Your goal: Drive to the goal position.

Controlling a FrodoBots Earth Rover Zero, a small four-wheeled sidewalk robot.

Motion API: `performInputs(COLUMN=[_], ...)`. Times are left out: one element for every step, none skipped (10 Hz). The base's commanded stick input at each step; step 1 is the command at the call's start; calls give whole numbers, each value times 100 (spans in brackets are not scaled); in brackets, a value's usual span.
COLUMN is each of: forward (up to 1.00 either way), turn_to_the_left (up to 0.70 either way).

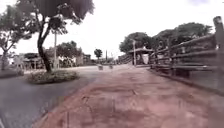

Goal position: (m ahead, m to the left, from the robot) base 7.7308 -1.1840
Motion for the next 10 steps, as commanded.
performInputs(forward=[100, 100, 100, 100, 100, 100, 100, 100, 100, 100], turn_to_the_left=[0, 0, 0, 0, 0, 0, 0, 0, -8, -22])
